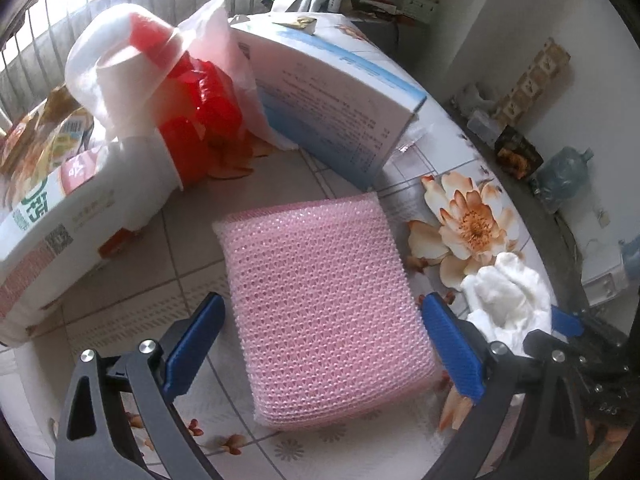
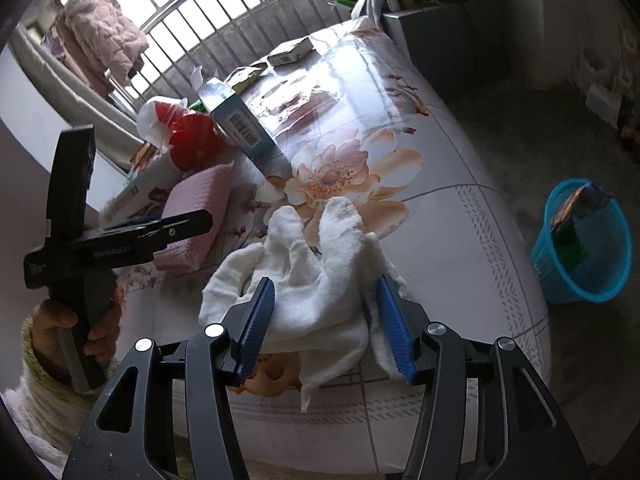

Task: Collect trash
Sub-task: 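Close the left tool on the pink sponge, then carry the held cloth and sponge over the blue mesh wastebasket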

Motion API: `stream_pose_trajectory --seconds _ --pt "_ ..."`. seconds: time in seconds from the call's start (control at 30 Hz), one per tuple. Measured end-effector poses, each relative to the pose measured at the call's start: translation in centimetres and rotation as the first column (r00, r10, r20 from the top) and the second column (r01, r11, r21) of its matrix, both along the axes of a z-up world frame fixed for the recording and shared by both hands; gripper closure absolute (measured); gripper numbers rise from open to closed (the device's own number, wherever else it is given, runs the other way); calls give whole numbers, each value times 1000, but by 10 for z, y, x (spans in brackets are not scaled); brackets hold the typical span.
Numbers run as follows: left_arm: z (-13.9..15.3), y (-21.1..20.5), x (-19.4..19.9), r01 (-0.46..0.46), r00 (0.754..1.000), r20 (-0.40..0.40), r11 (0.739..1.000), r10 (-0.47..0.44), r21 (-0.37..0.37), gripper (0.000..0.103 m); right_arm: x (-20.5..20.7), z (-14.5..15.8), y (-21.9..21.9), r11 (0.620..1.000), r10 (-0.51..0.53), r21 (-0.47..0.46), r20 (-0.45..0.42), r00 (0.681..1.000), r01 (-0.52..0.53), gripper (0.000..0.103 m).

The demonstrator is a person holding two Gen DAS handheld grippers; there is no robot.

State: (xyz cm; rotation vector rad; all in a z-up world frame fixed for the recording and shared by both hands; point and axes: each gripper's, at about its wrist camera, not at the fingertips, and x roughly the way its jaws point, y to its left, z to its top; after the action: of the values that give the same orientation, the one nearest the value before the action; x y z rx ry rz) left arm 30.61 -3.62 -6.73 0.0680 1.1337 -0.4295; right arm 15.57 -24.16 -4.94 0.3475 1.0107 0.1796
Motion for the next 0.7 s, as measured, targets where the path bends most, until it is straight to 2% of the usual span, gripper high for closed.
stream_pose_trajectory --seconds 0.13,0.37,0.5,0.7 --pt "0 3 -1 6 1000 9 1000 -6 2 7 -1 1 6 999 4 -48 4 1000 -4 56" --pt "5 7 -8 21 999 34 1000 -21 8 18 -2 1 6 998 -5 -70 9 1000 5 78" --pt "10 11 -10 16 999 49 1000 -16 -7 20 -5 6 2 999 -13 -31 28 1000 13 89" --pt "26 18 -19 16 998 69 999 -13 -41 20 -7 19 -8 999 -25 41 72 997 22 91"
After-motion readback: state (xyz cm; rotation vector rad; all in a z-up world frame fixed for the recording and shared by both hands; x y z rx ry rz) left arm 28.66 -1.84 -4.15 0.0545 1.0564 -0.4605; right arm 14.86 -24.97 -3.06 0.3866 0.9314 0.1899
